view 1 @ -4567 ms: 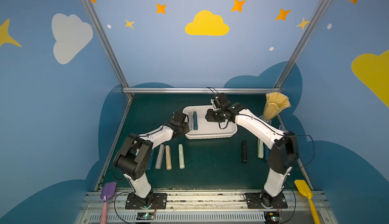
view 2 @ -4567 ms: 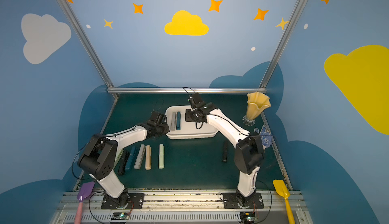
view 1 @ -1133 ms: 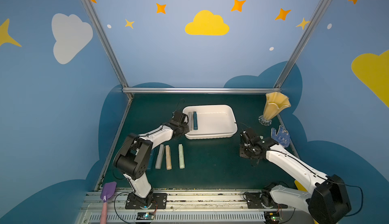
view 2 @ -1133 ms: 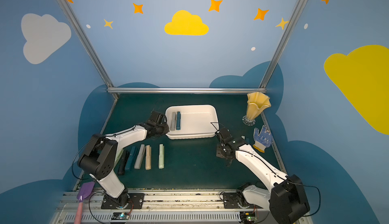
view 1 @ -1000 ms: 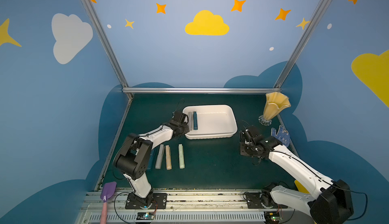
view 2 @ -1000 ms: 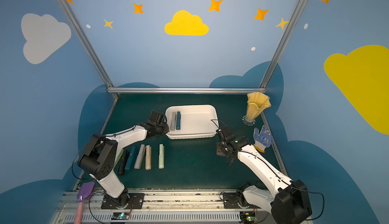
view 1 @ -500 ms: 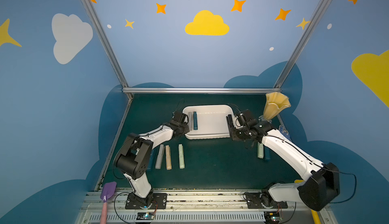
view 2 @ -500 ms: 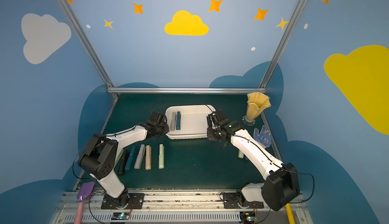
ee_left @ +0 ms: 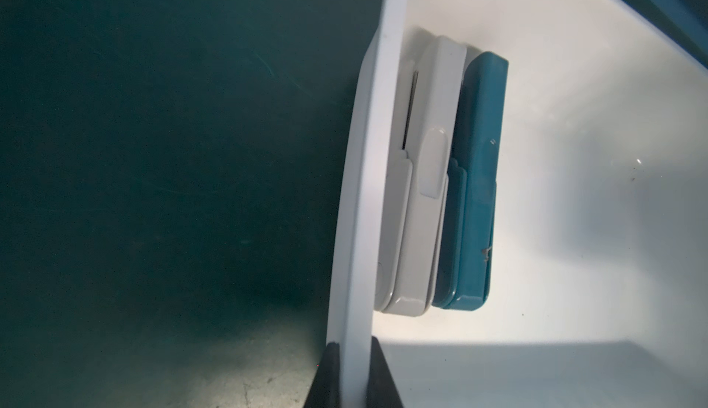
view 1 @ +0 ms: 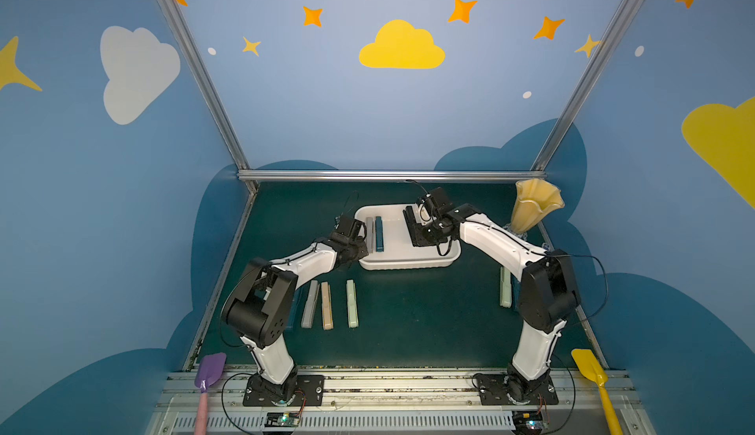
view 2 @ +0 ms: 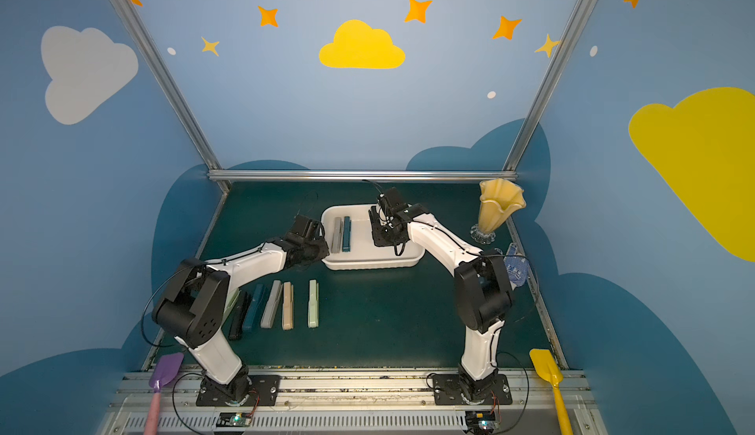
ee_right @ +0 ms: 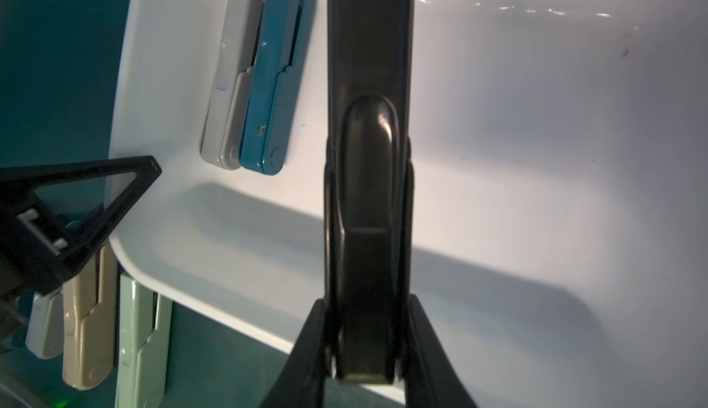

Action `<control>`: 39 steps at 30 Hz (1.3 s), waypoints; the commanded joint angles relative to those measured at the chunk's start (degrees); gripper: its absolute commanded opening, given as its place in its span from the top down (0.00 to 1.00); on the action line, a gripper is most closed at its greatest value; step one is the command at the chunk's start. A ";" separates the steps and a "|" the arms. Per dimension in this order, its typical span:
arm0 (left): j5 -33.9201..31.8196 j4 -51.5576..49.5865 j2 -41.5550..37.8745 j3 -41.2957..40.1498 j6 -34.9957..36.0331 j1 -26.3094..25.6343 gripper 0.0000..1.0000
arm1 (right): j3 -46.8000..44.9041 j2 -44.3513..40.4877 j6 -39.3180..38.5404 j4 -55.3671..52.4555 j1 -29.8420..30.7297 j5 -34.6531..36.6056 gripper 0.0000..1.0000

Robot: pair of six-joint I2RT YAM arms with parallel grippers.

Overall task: Put the pruning pliers into the storage box
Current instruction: Place the pruning pliers in the storage box.

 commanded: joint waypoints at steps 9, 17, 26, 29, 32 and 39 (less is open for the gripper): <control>0.29 2.98 -0.17 0.42 -1.09 -0.97 0.87 | 7.81 9.73 3.91 0.37 3.79 1.36 0.78; -0.08 2.92 -0.78 0.09 -0.93 -1.02 0.87 | 10.39 13.92 7.58 1.74 3.91 2.82 0.77; -0.32 2.89 -1.58 -0.56 -1.00 -1.02 0.87 | 14.53 18.39 8.91 1.32 3.99 1.53 0.76; -0.32 2.87 -1.65 -0.48 -0.99 -1.02 0.87 | 15.26 19.22 9.26 1.26 3.92 1.66 0.76; -0.23 2.81 -1.62 -0.37 -0.86 -1.02 0.87 | 15.96 20.07 9.98 1.22 3.92 1.78 0.76; -0.07 2.45 -1.47 0.33 -0.59 -1.10 0.87 | 18.47 22.35 10.81 1.13 4.01 0.97 0.75</control>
